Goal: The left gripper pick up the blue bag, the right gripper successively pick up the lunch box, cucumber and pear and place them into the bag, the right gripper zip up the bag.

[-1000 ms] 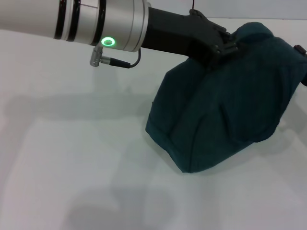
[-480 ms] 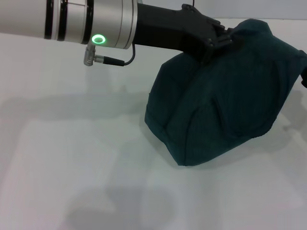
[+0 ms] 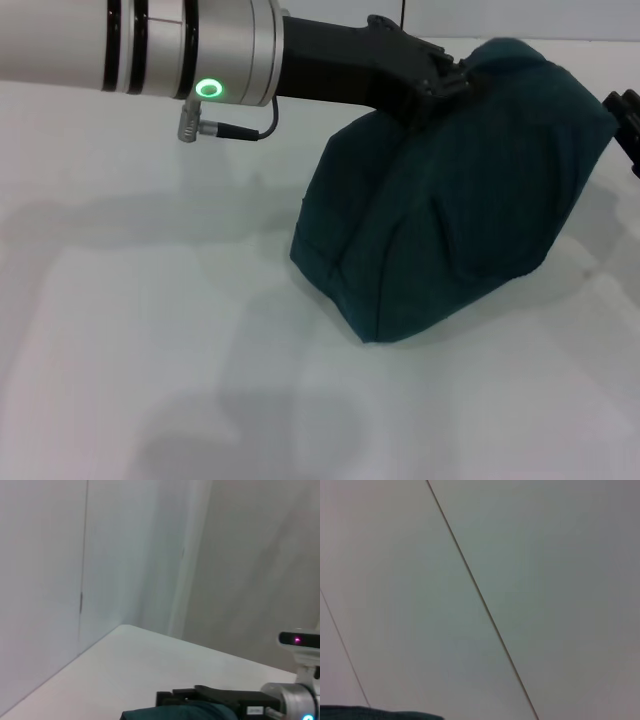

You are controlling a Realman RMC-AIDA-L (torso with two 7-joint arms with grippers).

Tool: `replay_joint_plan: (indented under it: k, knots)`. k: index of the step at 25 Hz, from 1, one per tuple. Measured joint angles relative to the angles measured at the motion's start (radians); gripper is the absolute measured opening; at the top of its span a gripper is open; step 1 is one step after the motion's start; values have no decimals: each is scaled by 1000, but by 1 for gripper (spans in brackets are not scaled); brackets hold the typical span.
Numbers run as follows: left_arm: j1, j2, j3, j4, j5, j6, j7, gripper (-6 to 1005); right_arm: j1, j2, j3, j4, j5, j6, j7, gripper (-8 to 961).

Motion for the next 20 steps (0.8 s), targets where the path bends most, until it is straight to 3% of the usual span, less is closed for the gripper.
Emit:
replay_joint_plan:
  k: [2,11,17,20]
  knots:
    - [3,-1,0,-1,0,-13,6,57,-9,0,3,1,3,-10,2,112]
    - [-2,-1,1,-49,-17,-52,5,55,-43,2,9,1,16,-31,34,484]
    - [14,1,-7,-44,-70,-50,15,128,-65,-2,9,-4,17,-62,31,728]
    - [67,1,-38,-11,-161,-34,73,258,-81,-10,9,-9,16,-130,23,802]
